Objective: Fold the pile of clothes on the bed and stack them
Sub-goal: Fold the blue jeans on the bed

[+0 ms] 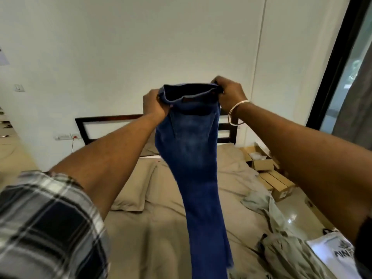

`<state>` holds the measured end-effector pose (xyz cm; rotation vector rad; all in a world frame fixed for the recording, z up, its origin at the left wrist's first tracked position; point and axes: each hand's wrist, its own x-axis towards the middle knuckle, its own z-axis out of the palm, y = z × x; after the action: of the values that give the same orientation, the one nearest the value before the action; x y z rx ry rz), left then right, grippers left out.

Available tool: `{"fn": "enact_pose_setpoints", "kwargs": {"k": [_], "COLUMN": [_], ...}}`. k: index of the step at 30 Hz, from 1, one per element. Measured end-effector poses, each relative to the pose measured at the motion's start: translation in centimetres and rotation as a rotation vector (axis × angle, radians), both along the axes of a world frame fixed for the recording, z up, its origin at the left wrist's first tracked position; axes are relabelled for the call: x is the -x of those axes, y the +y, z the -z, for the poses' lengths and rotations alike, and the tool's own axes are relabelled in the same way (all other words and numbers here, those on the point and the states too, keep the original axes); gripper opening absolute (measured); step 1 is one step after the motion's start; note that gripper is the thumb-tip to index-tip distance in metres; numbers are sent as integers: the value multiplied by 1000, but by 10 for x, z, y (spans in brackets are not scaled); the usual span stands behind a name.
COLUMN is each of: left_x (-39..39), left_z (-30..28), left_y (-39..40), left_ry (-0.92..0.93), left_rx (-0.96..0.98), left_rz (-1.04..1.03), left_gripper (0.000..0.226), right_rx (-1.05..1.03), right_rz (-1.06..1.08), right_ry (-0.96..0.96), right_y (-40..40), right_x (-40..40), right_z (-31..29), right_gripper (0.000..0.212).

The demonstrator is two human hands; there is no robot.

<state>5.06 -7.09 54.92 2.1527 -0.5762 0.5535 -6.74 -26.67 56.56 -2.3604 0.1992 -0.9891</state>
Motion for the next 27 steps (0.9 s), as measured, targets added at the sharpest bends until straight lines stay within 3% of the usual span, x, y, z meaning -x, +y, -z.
{"fn": "enact_pose_setpoints", "kwargs": {"k": [1, 6, 8, 10, 12, 16, 18, 19, 21, 22, 24, 27], "left_x": [1, 23, 37, 60, 80, 143, 175, 197, 234, 245, 267, 315], "left_z": [-2, 40, 81, 132, 213, 373, 449, 468, 513, 536, 573, 663], "left_y": [1, 34, 51, 73, 95, 139, 153, 156, 163, 169, 177, 210], "left_ry": [-71, -126, -32, -125, -93, 397, 642, 787, 1070, 1190, 1325, 1163], "left_rx": [66, 197, 303, 217, 137, -154, -85, -71, -67, -83, -82, -379], "left_rz": [37, 229, 250, 282, 365, 351, 210, 222, 225, 181, 138, 129], "left_gripper": [9, 35, 27, 16, 20, 21, 54, 59, 28, 24, 25, 22], "right_rx": [-21, 26, 81, 118, 83, -59, -77, -82, -118, -165, -196, 74], "right_rz": [-11, -84, -117, -160, -216, -321, -391, -419, -434, -424, -422, -545], "right_ry": [-55, 17, 73, 133, 276, 713, 933, 1024, 1140, 1195, 1244, 1297], "right_y": [1, 16, 25, 34, 47, 81, 99, 108, 122, 129, 141, 155], "right_x": [1, 36, 56, 76, 98, 153, 182, 198, 226, 240, 265, 300], "right_z": [-2, 29, 70, 125, 199, 347, 419, 451, 515, 546, 591, 662], "right_gripper": [30, 34, 30, 27, 24, 22, 28, 29, 30, 30, 29, 29]}}
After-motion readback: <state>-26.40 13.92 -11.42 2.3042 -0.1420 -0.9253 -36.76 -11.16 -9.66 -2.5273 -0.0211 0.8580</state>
